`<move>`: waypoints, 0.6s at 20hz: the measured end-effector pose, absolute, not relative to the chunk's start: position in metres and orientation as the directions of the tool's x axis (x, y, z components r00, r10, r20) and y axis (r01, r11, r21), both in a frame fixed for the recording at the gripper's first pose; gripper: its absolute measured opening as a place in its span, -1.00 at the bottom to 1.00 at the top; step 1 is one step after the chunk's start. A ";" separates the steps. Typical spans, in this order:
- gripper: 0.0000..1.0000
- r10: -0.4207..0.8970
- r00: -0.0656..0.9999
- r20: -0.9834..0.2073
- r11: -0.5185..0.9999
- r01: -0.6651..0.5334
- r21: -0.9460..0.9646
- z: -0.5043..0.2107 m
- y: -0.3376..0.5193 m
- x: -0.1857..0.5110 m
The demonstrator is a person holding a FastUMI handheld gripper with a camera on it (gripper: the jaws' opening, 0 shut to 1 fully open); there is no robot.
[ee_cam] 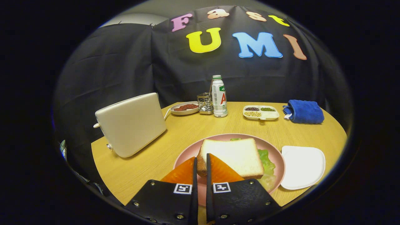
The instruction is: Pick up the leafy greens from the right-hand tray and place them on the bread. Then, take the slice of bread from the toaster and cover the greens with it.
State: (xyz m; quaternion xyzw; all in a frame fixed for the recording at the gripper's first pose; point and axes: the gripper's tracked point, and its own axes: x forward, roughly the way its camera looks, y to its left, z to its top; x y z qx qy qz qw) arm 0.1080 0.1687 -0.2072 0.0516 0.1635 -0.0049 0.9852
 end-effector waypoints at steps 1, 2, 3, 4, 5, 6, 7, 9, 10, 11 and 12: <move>-0.70 0.018 0.941 -0.339 0.995 0.018 0.102 -0.210 0.170 0.109; -0.52 0.032 0.937 -0.347 0.993 0.008 0.115 -0.213 0.172 0.107; -0.52 0.048 0.937 -0.345 0.992 -0.005 0.123 -0.212 0.176 0.107; -0.29 0.047 0.941 -0.336 0.993 -0.007 0.120 -0.209 0.175 0.106; -0.22 0.045 0.945 -0.324 0.994 -0.010 0.109 -0.206 0.176 0.105; -0.13 0.046 0.948 -0.315 0.995 -0.017 0.095 -0.206 0.178 0.105; -0.03 0.044 0.951 -0.307 0.997 -0.020 0.081 -0.204 0.179 0.105; 0.24 0.036 0.954 -0.296 0.998 -0.017 0.064 -0.204 0.179 0.103; 0.41 0.035 0.956 -0.292 0.998 -0.018 0.061 -0.203 0.179 0.104; 0.58 0.036 0.956 -0.290 0.998 -0.019 0.062 -0.203 0.179 0.103; 0.76 0.037 0.957 -0.288 0.998 -0.020 0.061 -0.203 0.180 0.104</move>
